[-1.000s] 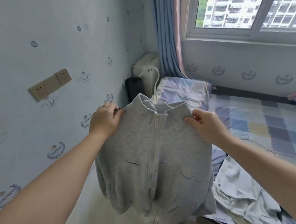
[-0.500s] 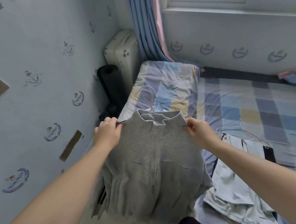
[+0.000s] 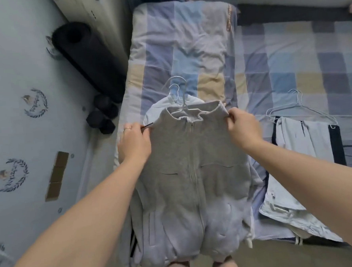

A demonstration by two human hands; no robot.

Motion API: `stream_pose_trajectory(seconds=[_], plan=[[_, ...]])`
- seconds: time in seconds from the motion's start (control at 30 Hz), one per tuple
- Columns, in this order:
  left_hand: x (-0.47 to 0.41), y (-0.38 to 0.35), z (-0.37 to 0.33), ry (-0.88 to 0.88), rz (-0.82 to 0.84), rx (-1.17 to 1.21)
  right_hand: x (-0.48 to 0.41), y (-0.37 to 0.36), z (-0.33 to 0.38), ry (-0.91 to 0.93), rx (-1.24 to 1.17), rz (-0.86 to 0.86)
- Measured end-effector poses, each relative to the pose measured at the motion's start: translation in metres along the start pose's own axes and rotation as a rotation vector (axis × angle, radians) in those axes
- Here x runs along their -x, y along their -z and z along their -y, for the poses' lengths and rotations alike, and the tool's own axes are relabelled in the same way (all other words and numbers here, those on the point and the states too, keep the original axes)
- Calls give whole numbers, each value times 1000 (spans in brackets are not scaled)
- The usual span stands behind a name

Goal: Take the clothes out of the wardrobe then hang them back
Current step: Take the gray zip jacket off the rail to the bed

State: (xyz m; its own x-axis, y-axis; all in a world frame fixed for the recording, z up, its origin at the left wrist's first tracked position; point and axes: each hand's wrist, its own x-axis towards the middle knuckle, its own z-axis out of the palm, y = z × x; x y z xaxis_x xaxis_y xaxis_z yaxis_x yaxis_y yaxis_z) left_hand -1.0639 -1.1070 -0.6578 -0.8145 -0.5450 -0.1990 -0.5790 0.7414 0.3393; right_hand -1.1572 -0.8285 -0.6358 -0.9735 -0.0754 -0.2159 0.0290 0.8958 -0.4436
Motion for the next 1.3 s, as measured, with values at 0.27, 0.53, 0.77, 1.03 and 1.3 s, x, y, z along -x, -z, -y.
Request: stream_pose_trajectory(seconds=[0.27, 0.53, 0.77, 1.03, 1.3], plan=[[-38, -86, 19, -58, 346, 143, 0, -103, -23, -180, -155, 264], [28, -61, 18, -233, 472, -13, 80, -70, -1, -210, 31, 340], [75, -20, -37, -490, 446, -67, 123, 0, 12, -266, 46, 136], [136, -2, -106, -660, 460, -55, 194, 59, -31, -368, 18, -14], [252, -23, -196, -921, 505, -146, 306, 128, -146, -571, 10, -168]])
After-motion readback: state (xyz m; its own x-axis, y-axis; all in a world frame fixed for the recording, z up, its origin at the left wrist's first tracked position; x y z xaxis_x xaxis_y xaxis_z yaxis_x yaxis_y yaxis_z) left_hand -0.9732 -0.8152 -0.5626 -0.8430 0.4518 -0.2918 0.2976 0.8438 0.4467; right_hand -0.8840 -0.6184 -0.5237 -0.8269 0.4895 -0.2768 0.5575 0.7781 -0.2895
